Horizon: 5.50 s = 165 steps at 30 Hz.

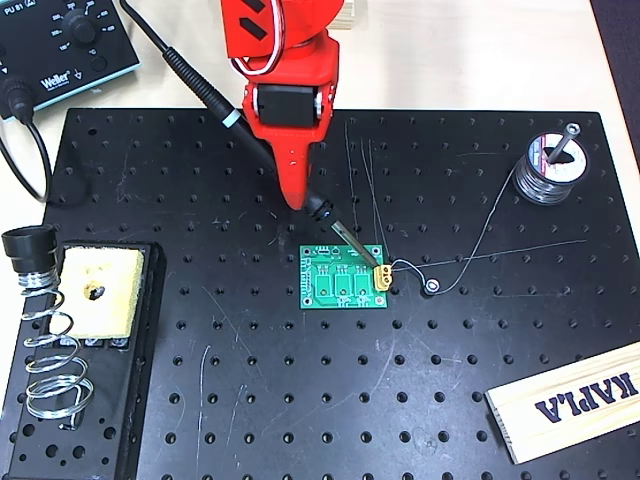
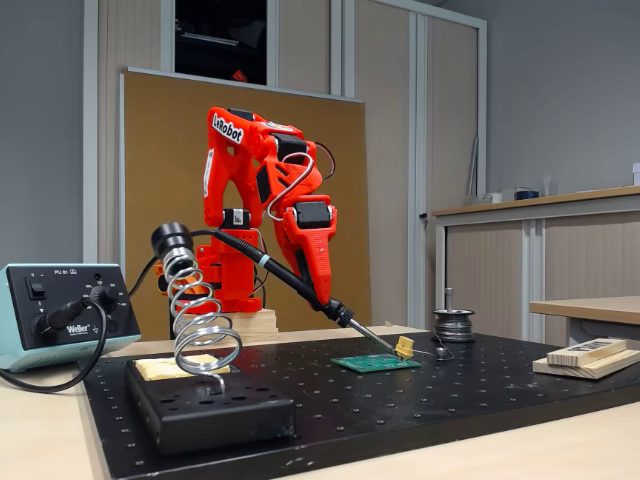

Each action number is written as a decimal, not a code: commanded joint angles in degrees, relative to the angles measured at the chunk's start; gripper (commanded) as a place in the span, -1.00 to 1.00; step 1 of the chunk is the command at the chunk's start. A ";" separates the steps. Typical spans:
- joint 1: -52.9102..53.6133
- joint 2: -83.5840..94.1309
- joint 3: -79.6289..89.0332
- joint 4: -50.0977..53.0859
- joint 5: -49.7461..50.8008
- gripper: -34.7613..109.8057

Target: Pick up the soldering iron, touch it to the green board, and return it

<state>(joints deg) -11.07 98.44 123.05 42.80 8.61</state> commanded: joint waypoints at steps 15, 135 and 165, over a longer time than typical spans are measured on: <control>1.49 4.04 2.90 -0.44 0.09 -0.52; 1.41 -11.78 -17.14 6.33 -6.94 -0.52; 1.23 -12.92 -18.46 6.86 -7.29 -0.52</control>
<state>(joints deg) -8.79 84.46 106.44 48.96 1.32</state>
